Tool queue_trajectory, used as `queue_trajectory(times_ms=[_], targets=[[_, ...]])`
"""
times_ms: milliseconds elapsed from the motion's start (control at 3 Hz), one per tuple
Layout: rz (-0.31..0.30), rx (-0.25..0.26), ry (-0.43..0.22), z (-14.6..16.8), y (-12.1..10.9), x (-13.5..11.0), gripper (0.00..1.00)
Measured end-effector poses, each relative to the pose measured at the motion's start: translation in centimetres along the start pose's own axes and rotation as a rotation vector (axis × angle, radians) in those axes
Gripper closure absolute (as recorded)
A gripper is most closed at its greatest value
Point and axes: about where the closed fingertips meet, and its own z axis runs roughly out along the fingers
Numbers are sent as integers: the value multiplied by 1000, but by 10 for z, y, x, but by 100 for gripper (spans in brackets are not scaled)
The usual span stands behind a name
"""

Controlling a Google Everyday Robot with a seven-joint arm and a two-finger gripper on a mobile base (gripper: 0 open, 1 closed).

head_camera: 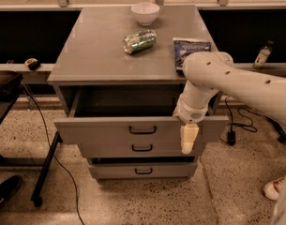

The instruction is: Open top drawer

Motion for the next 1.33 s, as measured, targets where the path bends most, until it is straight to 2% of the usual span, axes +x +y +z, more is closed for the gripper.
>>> queue_trajectory(times_ms=[333, 667, 1000, 1333], targets=[[-8, -23, -48, 2, 9, -3, 18], [-47, -12, -61, -10, 24, -15, 17], [-85, 0, -85, -27, 48, -27, 21], [-79, -17, -99, -30, 82, -32, 28]])
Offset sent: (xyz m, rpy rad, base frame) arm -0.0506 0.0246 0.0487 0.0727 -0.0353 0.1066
